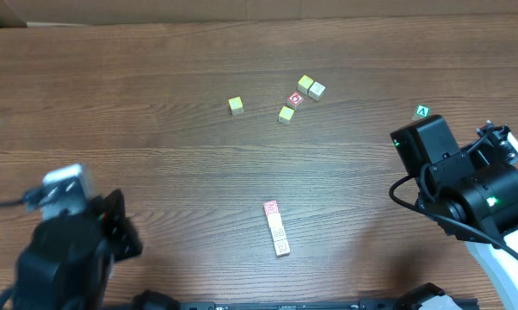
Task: Flip 4 blocks
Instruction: 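Open both grippers and pull them back away from the row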
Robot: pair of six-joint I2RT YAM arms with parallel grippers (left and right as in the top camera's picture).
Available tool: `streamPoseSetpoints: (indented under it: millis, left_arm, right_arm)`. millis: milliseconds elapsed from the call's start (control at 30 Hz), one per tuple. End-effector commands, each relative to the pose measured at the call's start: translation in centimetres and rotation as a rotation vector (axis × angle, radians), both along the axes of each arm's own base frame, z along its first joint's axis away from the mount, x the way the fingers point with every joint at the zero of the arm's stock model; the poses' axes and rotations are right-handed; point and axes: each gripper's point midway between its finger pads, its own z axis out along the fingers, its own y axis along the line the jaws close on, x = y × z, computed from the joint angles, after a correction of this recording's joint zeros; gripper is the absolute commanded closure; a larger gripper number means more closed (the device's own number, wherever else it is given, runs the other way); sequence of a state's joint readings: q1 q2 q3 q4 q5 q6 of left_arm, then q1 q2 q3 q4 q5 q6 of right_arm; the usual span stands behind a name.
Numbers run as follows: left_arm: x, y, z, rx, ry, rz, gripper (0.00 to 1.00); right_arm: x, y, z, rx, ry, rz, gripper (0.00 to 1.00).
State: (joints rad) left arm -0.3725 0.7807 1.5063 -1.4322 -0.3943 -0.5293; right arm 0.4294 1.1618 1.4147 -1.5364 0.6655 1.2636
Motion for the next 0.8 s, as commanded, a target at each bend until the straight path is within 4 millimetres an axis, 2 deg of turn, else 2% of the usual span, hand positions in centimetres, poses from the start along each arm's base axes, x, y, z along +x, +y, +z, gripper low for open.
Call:
streamPoseSetpoints:
  millis: [0,33,100,133,200,300,767]
  left_arm:
    - [-1.5,1.0,0.8,-0.020,-0.052,0.035,0.62]
    - [-1.7,1.1,0.8,-0.022,-0.057,0.035,0.51]
    - [-2.1,1.3,0.8,-0.023,-0.058,0.034,0.38]
    - [-2.1,1.3,0.7,-0.022,-0.054,0.035,0.21]
    - [-2.3,1.4,0.4,-0.014,-0.037,0.035,0.00]
    - [-2.5,1.4,0.1,-0.008,-0.021,0.035,0.00]
    - [-2.6,1.5,0.0,-0.008,-0.020,0.035,0.00]
  right_arm:
    - [0.3,-0.2,1.0,-0.002,-0.032,-0.005,0.00]
    - [0.3,0.0,0.8,0.008,-0.027,-0.001,0.00]
    - [0.2,0.5,0.5,0.039,-0.012,0.013,0.00]
    - [0.1,0.8,0.3,0.060,-0.002,0.021,0.00]
    - [0.0,1.5,-0.1,0.098,0.015,0.037,0.00]
    - [-0.1,2.1,-0.4,0.133,0.029,0.051,0.00]
    - [-0.1,2.2,-0.4,0.137,0.029,0.052,0.00]
